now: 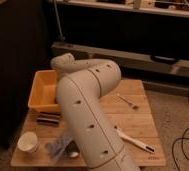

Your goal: Place sponge in table surface

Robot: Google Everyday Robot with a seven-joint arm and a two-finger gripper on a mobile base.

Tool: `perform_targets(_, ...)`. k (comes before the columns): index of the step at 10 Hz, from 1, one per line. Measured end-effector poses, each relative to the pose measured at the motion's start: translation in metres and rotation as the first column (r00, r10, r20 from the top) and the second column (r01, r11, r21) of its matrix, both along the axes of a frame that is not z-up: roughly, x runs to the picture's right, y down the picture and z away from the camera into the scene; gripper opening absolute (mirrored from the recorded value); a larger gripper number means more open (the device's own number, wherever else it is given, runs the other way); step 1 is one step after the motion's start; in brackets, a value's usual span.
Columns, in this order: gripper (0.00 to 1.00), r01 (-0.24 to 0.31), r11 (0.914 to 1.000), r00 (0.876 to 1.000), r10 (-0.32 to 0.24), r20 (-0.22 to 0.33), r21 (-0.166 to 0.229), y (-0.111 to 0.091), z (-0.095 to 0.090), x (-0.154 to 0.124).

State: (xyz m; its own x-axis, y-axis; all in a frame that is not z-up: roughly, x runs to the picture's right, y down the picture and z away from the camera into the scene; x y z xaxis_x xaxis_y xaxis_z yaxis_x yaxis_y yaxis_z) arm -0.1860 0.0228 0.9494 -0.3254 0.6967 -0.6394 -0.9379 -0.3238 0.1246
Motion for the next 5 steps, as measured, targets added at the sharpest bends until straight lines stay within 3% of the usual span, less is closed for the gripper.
perform_targets(3, 0.80, 0.003, 0.9960, 0.992, 0.008, 0.128, -0.090, -0.0005, 0.0057, 0.0019)
perform_targets(5, 0.80, -0.016, 0.9918, 0.986, 0.037, 0.164, -0.126, -0.0005, 0.0067, 0.0029)
